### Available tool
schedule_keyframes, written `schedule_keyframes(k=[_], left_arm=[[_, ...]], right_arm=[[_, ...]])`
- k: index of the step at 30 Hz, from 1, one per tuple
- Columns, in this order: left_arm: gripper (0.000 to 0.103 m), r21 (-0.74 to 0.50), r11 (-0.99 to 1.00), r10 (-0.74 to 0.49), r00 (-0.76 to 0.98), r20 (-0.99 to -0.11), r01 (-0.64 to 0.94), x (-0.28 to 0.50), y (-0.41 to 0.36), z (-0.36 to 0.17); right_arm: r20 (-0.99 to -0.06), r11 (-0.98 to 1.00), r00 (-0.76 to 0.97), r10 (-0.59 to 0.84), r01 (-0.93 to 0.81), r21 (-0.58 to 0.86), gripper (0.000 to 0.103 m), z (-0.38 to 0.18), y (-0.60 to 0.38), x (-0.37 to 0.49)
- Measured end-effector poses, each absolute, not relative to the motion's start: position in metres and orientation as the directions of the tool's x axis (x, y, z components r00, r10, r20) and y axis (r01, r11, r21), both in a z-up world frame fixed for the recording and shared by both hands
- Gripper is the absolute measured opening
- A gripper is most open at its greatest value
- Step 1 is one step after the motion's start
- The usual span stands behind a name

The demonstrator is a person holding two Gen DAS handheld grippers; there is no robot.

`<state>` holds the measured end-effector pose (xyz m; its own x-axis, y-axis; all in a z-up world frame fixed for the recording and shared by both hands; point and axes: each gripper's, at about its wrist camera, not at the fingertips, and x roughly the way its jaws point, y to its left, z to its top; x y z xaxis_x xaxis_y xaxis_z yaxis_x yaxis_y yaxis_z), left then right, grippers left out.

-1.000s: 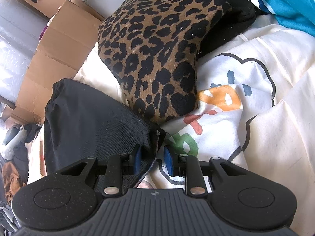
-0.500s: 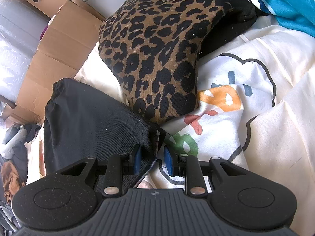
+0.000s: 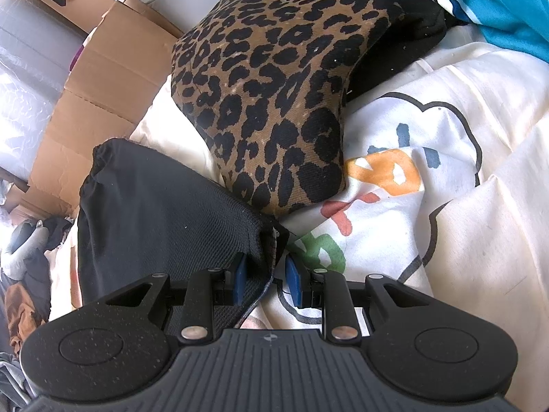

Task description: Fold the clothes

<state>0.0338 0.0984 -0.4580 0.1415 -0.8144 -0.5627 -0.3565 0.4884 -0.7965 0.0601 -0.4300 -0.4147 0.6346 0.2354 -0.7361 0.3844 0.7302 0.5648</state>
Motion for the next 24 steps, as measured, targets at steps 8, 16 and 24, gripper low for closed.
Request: schedule_keyframes(k=[8, 16, 24], left_arm=[[0.04, -0.807, 0.459, -0.814, 0.189, -0.55, -0.373, 0.041, 0.095, -0.467], [0.04, -0.826, 0.417, -0.836, 0.197, -0.513, -0.379, 0.04, 0.09, -0.468], [0.032, -0.823, 0.365, -0.847, 0.212, -0.488, -0.434, 0.029, 0.103, -0.471]], right_arm=[[-0.734, 0.727, 0.638, 0.232, 0.387, 0.567, 0.03, -0.415, -0.43, 0.06], [-0.737, 0.735, 0.634, 0.232, 0.382, 0.56, 0.03, -0.415, -0.43, 0.061], [-0.73, 0.727, 0.644, 0.229, 0.385, 0.568, 0.03, -0.417, -0.43, 0.059]])
